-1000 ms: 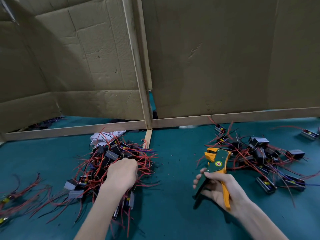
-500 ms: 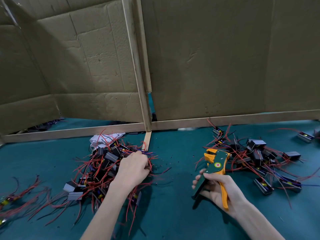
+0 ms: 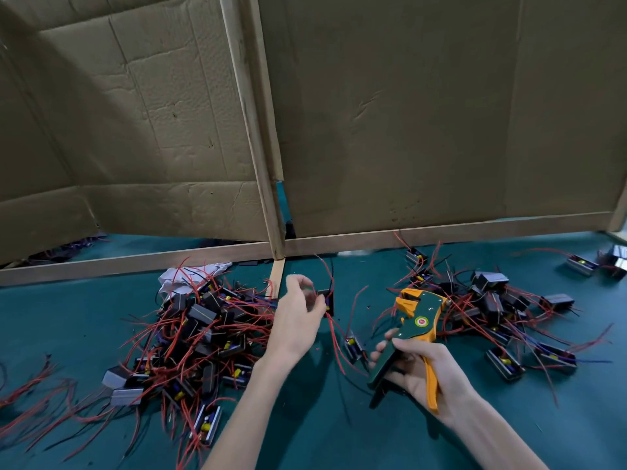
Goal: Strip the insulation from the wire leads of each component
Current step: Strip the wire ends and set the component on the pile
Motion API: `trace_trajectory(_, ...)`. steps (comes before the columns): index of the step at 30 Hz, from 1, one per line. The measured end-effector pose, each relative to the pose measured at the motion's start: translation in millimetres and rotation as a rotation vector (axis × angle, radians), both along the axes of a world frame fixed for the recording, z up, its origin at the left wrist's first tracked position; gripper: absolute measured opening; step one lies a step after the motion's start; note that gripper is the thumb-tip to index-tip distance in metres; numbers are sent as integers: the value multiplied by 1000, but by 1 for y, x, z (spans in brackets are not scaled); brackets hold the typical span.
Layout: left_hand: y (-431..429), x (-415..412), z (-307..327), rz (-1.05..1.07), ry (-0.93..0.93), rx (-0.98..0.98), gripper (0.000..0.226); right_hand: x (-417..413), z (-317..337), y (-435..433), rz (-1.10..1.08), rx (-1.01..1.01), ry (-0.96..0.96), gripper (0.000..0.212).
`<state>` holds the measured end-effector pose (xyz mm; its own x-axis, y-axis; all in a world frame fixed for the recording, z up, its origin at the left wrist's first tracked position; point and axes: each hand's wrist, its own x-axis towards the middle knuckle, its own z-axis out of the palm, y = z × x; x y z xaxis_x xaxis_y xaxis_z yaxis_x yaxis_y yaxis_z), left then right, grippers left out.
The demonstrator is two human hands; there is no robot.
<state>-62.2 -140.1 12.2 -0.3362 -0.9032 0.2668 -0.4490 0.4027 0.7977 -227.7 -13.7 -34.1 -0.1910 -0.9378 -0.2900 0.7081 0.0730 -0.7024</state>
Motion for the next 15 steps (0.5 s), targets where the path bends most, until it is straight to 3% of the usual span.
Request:
trace_trajectory(5,9,-3,4,-28,-114,-538,36,-2,0,0,6,11,2,23)
trace_trajectory(8,-3,2,21,128,40,-479,43,1,-1,0,18,24,31,24)
trace_trajectory(11,-7,7,32,139,41,-564,47,4,2,0,34,25,71,27)
trace_trajectory(15,-20,23,53,319,251,-512,34,21,7,-8,114,56,59,32)
